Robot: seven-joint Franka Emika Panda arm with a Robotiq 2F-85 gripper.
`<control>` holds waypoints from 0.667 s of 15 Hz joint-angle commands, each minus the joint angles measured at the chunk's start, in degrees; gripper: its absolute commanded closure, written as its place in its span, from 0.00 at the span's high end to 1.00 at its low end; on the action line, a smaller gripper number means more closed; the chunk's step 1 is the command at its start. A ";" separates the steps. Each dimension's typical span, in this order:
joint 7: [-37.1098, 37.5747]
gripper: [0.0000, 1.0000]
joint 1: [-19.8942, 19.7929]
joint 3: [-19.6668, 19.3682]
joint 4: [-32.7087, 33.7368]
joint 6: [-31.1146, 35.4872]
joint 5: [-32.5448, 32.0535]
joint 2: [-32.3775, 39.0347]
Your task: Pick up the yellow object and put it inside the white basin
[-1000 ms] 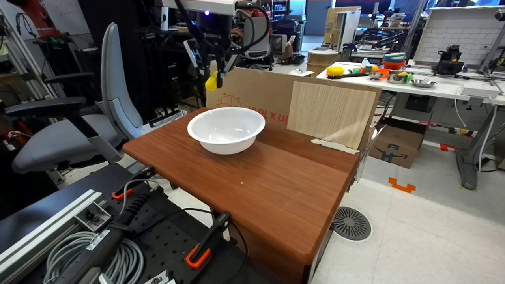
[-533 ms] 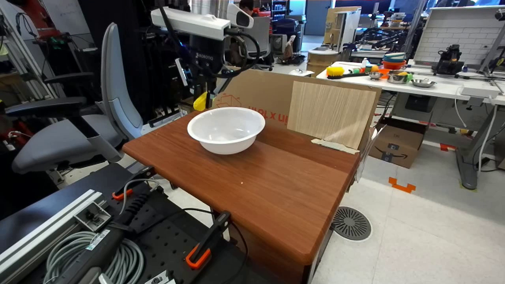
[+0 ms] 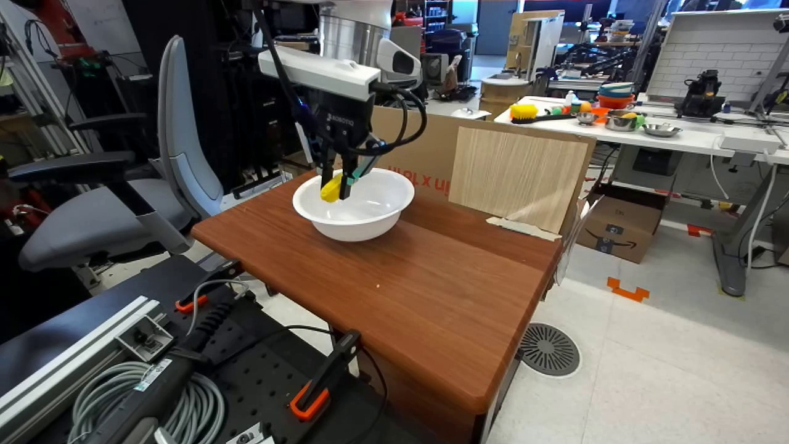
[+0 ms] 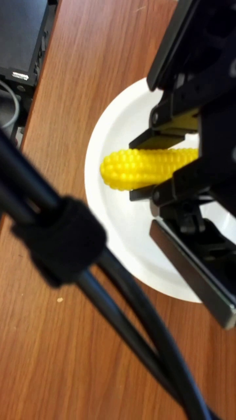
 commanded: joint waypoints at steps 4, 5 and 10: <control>0.75 0.08 -0.81 -0.03 6.80 3.13 -0.51 7.08; 0.75 0.40 -0.69 0.13 7.45 3.36 -0.72 7.64; 0.66 0.84 -0.56 1.26 7.72 3.26 -0.08 6.32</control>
